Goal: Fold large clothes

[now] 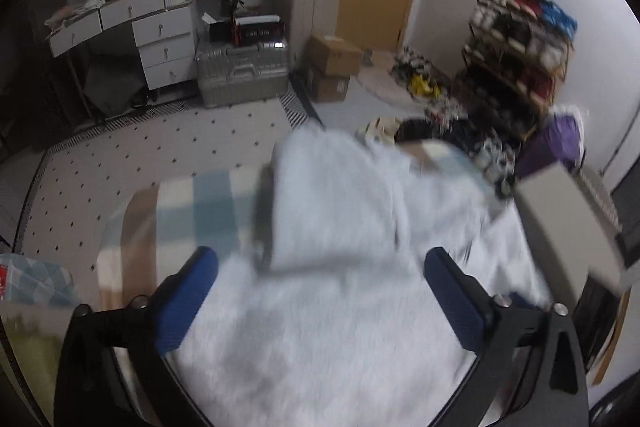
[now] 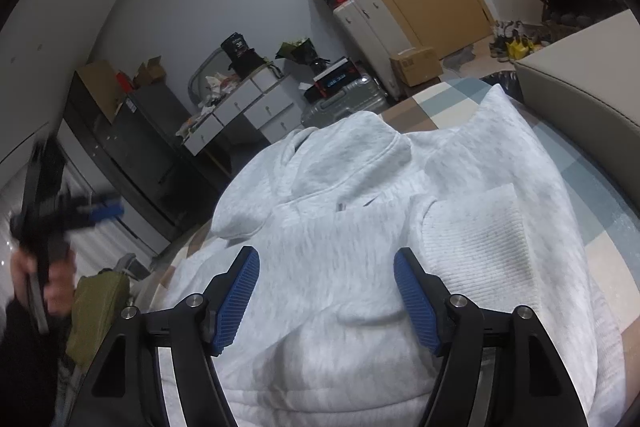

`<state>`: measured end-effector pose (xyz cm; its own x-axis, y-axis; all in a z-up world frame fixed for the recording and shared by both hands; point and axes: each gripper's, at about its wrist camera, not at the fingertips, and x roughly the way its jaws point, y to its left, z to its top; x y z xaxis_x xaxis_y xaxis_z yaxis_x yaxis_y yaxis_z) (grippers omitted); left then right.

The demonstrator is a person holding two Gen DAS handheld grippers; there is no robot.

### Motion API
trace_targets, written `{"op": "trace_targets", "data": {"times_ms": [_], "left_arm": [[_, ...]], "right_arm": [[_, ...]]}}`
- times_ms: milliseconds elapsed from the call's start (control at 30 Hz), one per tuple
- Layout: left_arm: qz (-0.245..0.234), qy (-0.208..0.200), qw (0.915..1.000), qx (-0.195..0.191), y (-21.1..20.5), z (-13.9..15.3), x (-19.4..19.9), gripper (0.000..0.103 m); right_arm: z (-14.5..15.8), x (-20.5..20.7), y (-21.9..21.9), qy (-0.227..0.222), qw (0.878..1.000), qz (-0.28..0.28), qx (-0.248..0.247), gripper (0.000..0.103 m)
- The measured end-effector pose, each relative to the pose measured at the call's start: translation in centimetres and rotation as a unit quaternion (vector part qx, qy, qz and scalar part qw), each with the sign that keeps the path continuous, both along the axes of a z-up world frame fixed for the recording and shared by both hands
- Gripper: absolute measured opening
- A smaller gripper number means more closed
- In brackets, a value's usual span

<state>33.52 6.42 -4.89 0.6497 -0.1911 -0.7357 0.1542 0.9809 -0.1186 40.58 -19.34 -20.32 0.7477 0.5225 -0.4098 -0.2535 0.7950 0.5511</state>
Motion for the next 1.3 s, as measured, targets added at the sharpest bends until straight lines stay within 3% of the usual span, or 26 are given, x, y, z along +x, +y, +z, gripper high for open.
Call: {"op": "trace_targets", "data": {"times_ms": [100,233,400,500,533,600,633,700,733,800,833,933,1033,1133,1200,1300], "left_arm": [[0.027,0.028,0.9993,-0.002,-2.0,0.0,6.8,0.102],[0.063,0.077,0.9945,0.034,-5.2,-2.8,14.5,0.102],[0.079,0.146,0.9811,0.098,-7.7,-8.5,22.8,0.101],[0.103,0.198,0.9616,0.160,-8.2,-12.7,26.6,0.101],[0.115,0.203,0.9584,0.165,-7.9,-12.8,27.1,0.101],[0.127,0.201,0.9603,0.145,-7.0,-13.5,28.4,0.101],[0.136,0.200,0.9600,0.140,-6.4,-14.1,28.9,0.098],[0.131,0.219,0.9595,0.119,-5.7,-15.1,29.7,0.076],[0.118,0.237,0.9596,0.096,-5.2,-16.1,29.9,0.049],[0.108,0.249,0.9602,0.066,-4.6,-16.8,29.8,0.038],[0.106,0.246,0.9620,0.055,-4.2,-16.6,29.5,0.025],[0.091,0.218,0.9701,0.057,-3.7,-14.4,27.7,0.015],[0.054,0.134,0.9867,0.074,-4.1,-9.4,23.3,0.011],[-0.006,0.065,0.9956,0.067,-5.2,-4.7,17.5,0.010],[-0.055,0.029,0.9961,0.062,-6.0,-1.8,11.9,0.010],[-0.106,0.002,0.9926,0.059,-6.5,-0.2,4.5,0.010]], "right_arm": [[-0.1,0.0,-0.4,0.002,1.000,0.000,0.014,0.072],[-0.2,0.0,-0.8,0.009,1.000,-0.001,0.027,0.072],[0.1,-0.3,-0.1,0.016,1.000,0.003,0.015,0.072],[0.1,-0.4,0.4,0.019,1.000,0.015,0.012,0.076],[0.1,-0.3,0.4,0.021,1.000,0.018,0.015,0.076],[0.0,-0.4,0.4,0.025,0.999,0.020,0.019,0.076],[-0.1,-0.3,0.3,0.027,0.999,0.021,0.021,0.076],[-0.2,-0.3,0.1,0.030,0.999,0.023,0.029,0.076],[-0.2,-0.3,0.1,0.033,0.999,0.023,0.032,0.076],[-0.3,-0.3,0.1,0.035,0.999,0.024,0.033,0.076],[-0.3,-0.3,0.1,0.036,0.999,0.024,0.032,0.076],[-0.3,-0.3,0.2,0.036,0.999,0.023,0.032,0.076],[-0.4,-0.3,0.3,0.036,0.999,0.023,0.030,0.076],[-0.4,-0.2,0.4,0.036,0.999,0.023,0.024,0.076],[-0.3,-0.3,0.5,0.031,0.999,0.024,0.023,0.076],[-0.1,-0.4,0.4,0.023,0.999,0.031,0.031,0.076]]}}
